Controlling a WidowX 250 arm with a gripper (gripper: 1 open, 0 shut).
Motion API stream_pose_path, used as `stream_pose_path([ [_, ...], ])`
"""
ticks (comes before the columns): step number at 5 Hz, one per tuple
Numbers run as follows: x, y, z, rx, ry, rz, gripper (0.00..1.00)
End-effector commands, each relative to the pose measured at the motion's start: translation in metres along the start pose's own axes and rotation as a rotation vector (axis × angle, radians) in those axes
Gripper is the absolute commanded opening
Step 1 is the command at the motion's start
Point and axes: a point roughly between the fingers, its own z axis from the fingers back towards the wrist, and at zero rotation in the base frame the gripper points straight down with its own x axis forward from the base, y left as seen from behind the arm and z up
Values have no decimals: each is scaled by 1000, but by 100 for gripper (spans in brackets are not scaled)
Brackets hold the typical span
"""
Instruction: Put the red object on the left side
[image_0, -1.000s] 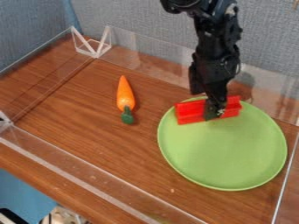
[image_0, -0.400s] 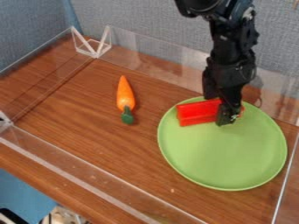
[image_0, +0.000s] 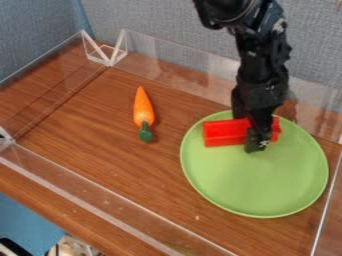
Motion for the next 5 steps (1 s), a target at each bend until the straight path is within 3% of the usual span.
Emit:
stream_pose_path([
  [1,-8,21,17,49,-50,42,0],
  [2,-19,34,20,47,-30,69,0],
  [3,-23,41,24,47,-26,112,100],
  [4,-21,41,15,44,-21,107,0],
  [5,-15,39,11,42,-22,98,0],
])
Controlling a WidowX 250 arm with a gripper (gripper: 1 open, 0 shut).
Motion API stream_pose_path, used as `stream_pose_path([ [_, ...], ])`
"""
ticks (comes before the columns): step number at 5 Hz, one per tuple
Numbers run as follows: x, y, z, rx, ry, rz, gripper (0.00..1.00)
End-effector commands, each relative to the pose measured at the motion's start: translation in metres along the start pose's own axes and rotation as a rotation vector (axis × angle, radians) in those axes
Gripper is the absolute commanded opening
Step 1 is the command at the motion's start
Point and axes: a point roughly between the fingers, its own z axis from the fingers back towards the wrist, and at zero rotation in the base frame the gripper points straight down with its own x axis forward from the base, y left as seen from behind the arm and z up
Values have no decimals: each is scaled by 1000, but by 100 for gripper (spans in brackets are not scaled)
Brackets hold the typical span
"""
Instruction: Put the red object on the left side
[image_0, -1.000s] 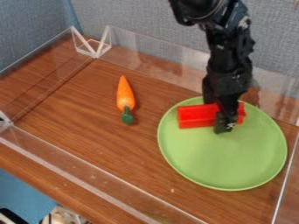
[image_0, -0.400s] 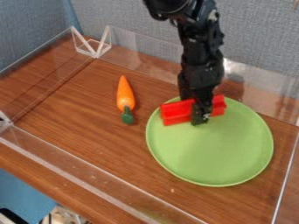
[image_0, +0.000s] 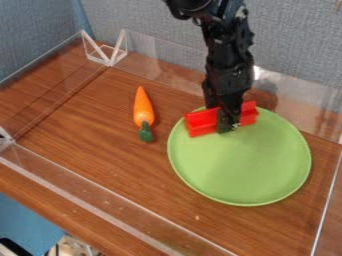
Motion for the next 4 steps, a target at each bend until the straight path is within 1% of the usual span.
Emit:
stream_pose_path([
  [1,13,-5,26,46,-32,-33,0],
  [2,4,-3,42,79,-13,-19,0],
  [3,-9,5,70,146,9,7,0],
  [4,-33,21,100,213,48,95,0],
])
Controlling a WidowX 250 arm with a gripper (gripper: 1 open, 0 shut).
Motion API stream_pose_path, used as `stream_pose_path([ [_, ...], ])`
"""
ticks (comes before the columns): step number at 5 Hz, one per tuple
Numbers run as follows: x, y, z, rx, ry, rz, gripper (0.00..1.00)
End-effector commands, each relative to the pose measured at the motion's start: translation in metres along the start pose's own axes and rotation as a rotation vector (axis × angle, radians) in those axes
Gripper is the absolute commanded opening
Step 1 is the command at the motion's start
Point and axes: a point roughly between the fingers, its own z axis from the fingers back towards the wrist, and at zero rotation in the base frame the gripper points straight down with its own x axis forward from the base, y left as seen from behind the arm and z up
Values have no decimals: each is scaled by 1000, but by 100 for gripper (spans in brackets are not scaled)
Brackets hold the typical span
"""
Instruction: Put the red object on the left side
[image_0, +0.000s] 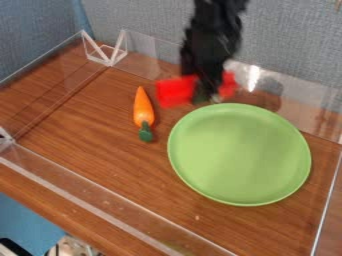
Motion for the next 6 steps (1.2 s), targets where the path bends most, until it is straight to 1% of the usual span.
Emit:
stream_pose_path([
  [1,-35,25,13,53,-8,109,0],
  [2,-79,45,-2,58,-9,130,0],
  [3,-116,64,-18,71,-36,129,0],
  [4,-141,71,-33,72,-83,128,0],
  [5,-143,75,-56,64,-116,142,0],
  [6,-139,78,-71,55,-136,168,0],
])
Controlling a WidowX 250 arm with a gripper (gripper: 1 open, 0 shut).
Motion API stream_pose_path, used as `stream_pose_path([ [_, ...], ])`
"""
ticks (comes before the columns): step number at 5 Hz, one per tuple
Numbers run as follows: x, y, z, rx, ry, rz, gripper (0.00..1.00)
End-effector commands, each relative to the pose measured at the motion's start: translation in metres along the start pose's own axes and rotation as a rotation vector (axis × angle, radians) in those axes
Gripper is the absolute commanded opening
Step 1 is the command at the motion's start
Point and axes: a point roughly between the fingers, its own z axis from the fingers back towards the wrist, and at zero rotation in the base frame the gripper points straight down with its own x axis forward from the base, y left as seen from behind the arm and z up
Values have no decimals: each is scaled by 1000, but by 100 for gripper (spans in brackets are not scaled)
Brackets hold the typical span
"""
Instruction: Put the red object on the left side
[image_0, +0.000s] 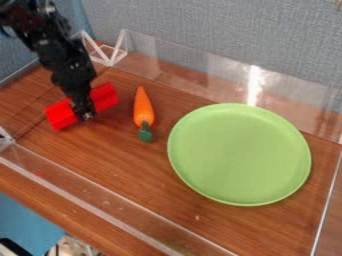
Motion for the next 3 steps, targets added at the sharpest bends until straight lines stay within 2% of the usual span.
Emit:
stream_pose_path([
  [1,12,11,2,36,-54,-6,0],
  [2,17,6,-3,14,-71,-11,0],
  [3,5,2,-5,-23,-95,-55,0],
])
